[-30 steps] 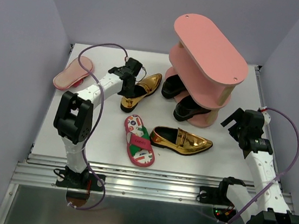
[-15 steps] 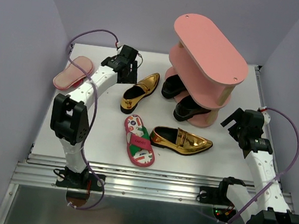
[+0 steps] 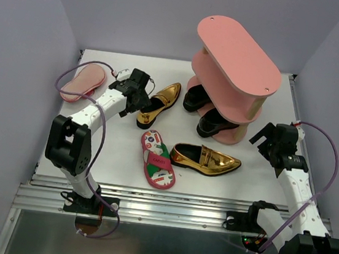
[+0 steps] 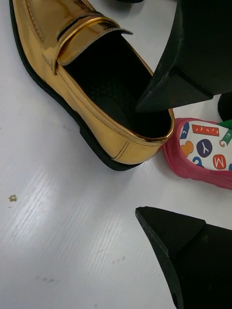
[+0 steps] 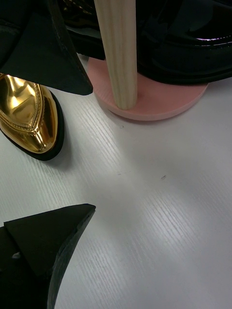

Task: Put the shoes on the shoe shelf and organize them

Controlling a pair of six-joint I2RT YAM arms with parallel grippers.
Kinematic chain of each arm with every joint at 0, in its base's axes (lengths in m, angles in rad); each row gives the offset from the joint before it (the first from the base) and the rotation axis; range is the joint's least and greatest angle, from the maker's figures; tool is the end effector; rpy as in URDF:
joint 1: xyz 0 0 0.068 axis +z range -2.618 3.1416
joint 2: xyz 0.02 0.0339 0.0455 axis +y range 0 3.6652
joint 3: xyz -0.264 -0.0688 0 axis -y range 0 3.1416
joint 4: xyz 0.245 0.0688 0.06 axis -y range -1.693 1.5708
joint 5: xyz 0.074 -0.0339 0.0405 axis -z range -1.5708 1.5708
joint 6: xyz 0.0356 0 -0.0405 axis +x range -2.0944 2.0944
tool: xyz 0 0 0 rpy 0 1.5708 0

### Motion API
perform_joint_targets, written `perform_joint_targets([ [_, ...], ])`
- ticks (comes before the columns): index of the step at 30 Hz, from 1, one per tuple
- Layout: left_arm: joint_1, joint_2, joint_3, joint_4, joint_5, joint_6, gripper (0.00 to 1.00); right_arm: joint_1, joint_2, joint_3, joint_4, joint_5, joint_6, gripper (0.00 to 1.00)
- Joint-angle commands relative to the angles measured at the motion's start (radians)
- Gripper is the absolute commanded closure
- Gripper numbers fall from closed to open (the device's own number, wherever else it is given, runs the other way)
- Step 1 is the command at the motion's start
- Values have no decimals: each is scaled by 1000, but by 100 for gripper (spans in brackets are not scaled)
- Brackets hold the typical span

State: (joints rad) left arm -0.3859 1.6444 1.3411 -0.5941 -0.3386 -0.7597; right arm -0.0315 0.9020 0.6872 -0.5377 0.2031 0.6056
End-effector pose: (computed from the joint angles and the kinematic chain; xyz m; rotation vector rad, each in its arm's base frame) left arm 0.3363 -0.1239 0.2768 -0.5867 2.3301 -0.1105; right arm 0.1876 -0.0131 0.2526 0.8178 2.1550 0.0577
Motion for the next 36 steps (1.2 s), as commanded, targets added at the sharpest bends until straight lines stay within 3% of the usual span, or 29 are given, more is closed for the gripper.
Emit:
perform_joint_targets([
  [1,-7,-35,-78,56,30,-150,15,-2,14,25,48,-13,-1,0],
  [7,-18,0,-125,91,72,-176,30,-2,15,25,54,-16,-1,0],
  [9,-18,-6,-123,83,66,-184,52,-2,14,26,54,-16,-1,0],
  [10,-18,-12,-122,77,55,-184,68,-2,12,26,53,-14,-3,0],
  [14,-18,-46,-82,13,-22,-181,100,-2,8,23,53,-13,-3,0],
  [25,-10,-178,142,-157,-287,-46,100,-2,0,17,53,-18,-4,0],
  [31,-8,-224,262,-153,-248,152,100,-2,3,12,53,-21,3,0],
  [36,-22,-189,406,-210,-191,229,100,-2,0,12,54,-16,8,0],
])
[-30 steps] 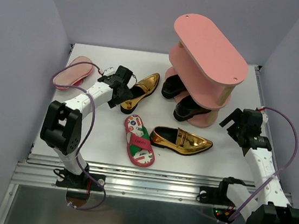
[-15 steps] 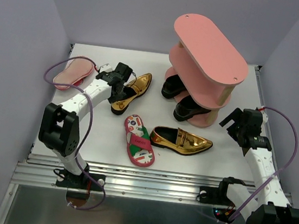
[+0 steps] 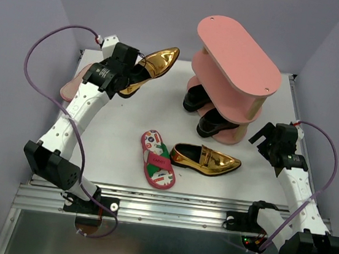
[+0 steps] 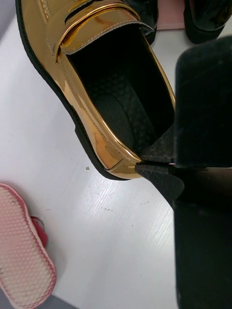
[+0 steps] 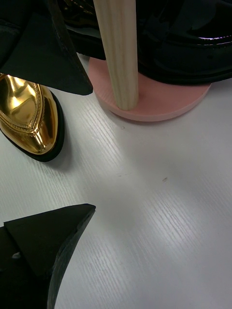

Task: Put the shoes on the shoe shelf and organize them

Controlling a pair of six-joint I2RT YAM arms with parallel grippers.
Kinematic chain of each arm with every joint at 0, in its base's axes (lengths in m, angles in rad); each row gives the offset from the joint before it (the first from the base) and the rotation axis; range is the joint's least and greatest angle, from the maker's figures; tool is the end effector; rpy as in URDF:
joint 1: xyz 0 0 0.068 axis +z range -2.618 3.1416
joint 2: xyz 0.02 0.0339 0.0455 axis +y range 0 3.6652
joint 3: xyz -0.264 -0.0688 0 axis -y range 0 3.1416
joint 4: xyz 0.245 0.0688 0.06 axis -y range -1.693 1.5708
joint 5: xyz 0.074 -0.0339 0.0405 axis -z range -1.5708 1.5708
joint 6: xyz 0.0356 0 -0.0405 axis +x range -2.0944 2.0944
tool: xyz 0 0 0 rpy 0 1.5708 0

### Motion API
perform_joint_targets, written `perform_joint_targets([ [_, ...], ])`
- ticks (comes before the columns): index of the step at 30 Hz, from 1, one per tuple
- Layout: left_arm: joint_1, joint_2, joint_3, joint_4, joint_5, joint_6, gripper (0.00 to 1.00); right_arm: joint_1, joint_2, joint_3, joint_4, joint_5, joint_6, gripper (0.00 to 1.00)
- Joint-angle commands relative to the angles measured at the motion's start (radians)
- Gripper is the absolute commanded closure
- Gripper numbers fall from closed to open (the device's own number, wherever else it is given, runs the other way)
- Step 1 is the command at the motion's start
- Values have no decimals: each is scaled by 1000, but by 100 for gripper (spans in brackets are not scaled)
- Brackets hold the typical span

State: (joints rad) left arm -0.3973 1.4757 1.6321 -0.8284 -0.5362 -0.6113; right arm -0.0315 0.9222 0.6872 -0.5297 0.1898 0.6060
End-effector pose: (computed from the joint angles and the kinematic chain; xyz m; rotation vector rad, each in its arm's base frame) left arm 0.2924 -0.1030 0.4086 -0.5050 2.0750 0.0158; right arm 0.1911 -0.0127 0.2498 0.8156 2.1713 0.0684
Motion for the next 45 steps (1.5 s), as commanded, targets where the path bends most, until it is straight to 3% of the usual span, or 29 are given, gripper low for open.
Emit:
perform_joint_targets([
  [1,-27,-14,133,14,25,90,100,-2,-20,12,48,-4,11,0],
  [8,-121,136,366,-84,64,120,100,-2,-3,14,54,-15,35,0],
  [12,-146,184,423,-86,128,130,100,-2,-3,17,54,-18,40,0],
  [22,-158,261,548,-67,228,125,100,-2,-25,14,40,-27,41,0],
  [33,-156,471,822,-103,265,130,100,-2,-39,18,19,-30,40,0],
  [45,-141,503,785,8,340,27,100,-2,-62,3,4,-21,41,0],
])
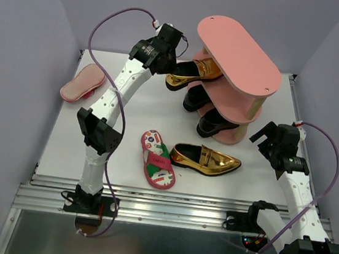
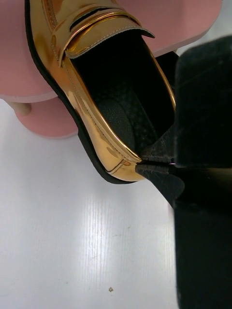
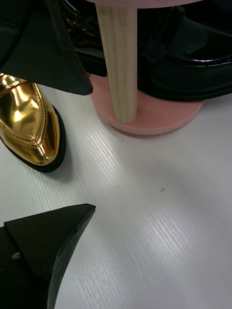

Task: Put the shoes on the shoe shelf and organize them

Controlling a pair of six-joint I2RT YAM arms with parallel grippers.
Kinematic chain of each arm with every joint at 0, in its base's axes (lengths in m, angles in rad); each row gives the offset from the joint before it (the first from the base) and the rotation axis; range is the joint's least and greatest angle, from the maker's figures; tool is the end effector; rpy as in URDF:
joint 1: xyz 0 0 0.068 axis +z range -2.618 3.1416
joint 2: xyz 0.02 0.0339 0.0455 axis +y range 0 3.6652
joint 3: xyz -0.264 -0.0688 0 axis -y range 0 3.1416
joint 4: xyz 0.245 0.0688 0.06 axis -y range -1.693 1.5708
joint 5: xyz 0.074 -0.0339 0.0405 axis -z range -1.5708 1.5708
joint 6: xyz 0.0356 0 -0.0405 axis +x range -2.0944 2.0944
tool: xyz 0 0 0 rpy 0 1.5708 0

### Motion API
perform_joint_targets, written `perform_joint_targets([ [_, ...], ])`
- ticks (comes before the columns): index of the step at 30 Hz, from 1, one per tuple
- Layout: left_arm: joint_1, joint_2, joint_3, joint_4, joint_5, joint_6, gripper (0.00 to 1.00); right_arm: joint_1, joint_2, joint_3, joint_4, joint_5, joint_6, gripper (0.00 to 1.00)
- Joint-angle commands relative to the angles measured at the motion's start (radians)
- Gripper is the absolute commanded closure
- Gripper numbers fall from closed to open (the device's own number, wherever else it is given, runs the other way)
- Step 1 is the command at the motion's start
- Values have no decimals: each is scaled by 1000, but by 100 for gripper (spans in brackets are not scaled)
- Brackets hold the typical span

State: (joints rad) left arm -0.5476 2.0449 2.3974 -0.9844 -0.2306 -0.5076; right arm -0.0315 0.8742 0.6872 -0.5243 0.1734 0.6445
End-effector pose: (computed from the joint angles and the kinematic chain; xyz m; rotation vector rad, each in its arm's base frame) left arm 0.3777 -0.2208 0.4251 -0.0852 2.2026 -0.3418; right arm 0.1848 -0.0120 0.2582 0.8383 2.1121 0.1258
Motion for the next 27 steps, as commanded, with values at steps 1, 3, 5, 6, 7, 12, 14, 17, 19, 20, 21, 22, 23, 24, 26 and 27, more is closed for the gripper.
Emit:
perform_joint_targets([
  [1,9,-65,16,179,40,-84,100,-2,-14,5,-2,-5,3,0],
  [3,9,-61,14,191,43,-98,100,-2,-14,6,-2,-2,1,0],
  [5,11,-54,14,211,54,-112,100,-2,-14,6,-2,-2,1,0],
  [6,9,-51,14,217,59,-117,100,-2,-14,6,-3,0,1,0],
  [7,11,-46,17,223,66,-117,100,-2,-15,6,-3,0,0,0],
  [12,9,-17,29,251,86,-126,100,-2,-11,5,-5,-2,0,0],
  [14,11,-20,25,276,91,-132,100,-2,-6,9,-8,-6,-6,0],
  [17,11,-19,20,309,114,-141,100,-2,-3,18,-16,-5,-17,0],
  [19,11,-5,26,322,134,-147,100,-2,-4,20,-20,5,-19,0],
  [20,11,1,31,322,140,-150,100,-2,-6,18,-20,5,-17,0],
  [21,12,12,39,323,145,-157,100,-2,-9,17,-22,3,-16,0],
  [22,11,17,39,332,154,-158,100,-2,-11,15,-23,3,-13,0],
  [23,11,24,39,337,154,-160,100,-2,-12,14,-25,2,-13,0],
  [24,11,24,31,343,154,-160,100,-2,-12,14,-26,0,-11,0],
  [26,12,24,19,372,154,-158,100,-2,-12,17,-36,1,-11,0],
  [27,14,26,14,388,155,-160,100,-2,-12,18,-39,5,-11,0],
])
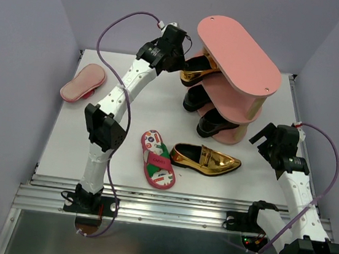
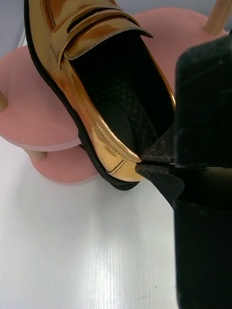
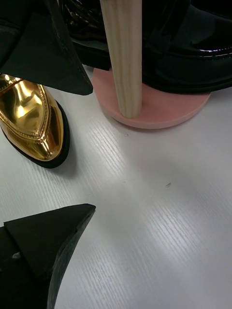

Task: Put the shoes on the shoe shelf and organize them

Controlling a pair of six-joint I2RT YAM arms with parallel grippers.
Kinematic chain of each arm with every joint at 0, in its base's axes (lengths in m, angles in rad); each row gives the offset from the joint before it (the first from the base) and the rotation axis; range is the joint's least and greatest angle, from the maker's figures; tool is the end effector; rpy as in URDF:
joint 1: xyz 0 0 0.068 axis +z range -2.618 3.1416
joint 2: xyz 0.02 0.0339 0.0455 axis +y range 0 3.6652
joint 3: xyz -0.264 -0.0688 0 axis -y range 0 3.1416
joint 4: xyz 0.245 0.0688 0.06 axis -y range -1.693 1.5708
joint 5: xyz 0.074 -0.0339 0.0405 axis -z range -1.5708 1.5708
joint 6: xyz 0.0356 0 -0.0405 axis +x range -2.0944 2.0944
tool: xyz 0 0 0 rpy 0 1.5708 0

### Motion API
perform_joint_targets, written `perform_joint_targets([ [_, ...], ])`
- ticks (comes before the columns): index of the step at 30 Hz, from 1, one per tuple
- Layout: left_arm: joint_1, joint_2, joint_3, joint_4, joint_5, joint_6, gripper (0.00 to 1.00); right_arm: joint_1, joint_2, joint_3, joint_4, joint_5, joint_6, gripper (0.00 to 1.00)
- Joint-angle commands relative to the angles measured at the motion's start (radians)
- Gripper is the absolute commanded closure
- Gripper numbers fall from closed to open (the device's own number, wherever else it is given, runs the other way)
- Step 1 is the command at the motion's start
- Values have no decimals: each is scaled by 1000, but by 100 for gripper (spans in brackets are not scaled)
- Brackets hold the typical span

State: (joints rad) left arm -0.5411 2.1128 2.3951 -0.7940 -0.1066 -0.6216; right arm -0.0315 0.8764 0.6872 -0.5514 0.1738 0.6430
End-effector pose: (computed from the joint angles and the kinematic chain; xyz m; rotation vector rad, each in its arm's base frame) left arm 0.4049 -0.2389 0.4120 -0.1524 2.1295 -0.5908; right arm 0.1832 -0.0119 0.2556 0.8439 2.1400 0.1140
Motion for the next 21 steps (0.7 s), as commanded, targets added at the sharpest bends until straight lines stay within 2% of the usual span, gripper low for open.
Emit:
perform_joint_targets([
  [1,7,-42,18,202,34,-46,100,-2,-14,20,-16,4,-9,0],
  [18,35,-28,-7,257,53,-105,100,-2,-7,34,-24,6,-9,0],
  [19,36,-24,-4,259,65,-104,99,-2,-7,34,-22,7,-9,0],
  [21,38,-14,1,253,82,-102,87,-2,-8,35,-24,6,-9,0],
])
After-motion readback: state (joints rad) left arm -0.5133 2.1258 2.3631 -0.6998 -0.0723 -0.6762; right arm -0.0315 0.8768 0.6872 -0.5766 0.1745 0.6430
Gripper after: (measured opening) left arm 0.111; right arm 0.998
